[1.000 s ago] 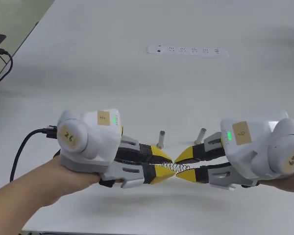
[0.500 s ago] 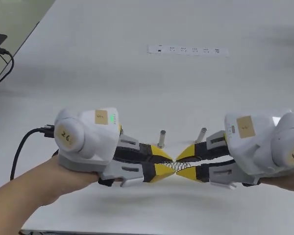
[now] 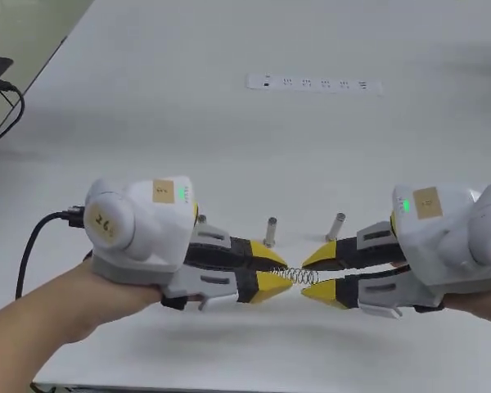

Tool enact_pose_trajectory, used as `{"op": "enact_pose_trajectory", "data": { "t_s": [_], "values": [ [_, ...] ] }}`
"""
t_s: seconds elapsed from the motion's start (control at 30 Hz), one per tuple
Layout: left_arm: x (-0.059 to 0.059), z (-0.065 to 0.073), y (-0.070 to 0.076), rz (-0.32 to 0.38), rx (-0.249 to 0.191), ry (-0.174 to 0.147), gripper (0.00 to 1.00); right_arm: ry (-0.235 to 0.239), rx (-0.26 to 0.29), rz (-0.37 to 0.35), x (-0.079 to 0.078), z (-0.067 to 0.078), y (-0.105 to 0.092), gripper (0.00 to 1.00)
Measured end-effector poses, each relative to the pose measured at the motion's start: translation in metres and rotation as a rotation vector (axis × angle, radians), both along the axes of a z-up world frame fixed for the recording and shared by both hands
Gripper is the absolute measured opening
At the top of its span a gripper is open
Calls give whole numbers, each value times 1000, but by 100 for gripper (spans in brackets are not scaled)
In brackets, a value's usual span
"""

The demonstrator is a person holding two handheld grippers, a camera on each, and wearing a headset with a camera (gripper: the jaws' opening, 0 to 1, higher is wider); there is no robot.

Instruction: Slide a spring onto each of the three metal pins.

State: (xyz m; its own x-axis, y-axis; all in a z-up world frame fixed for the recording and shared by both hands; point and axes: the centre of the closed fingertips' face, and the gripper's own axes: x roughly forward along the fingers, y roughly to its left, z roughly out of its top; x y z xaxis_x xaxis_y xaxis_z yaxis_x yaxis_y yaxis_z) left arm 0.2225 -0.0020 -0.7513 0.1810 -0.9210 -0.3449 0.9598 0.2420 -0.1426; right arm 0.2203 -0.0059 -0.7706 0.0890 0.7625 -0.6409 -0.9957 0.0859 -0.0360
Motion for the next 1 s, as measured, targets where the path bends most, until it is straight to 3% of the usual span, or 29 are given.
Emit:
{"op": "enact_pose_trajectory", "data": {
  "t_s": [0.37,0.53,1.0],
  "values": [
    [2,0,2,8,-4,2,2,17,13,-25,2,0,0,8],
    [3,-4,1,15,-15,19,2,32,-3,-40,2,0,-2,7],
    [-2,-9,0,-8,-11,40,2,13,-41,10,-3,14,-2,6]
  ]
}}
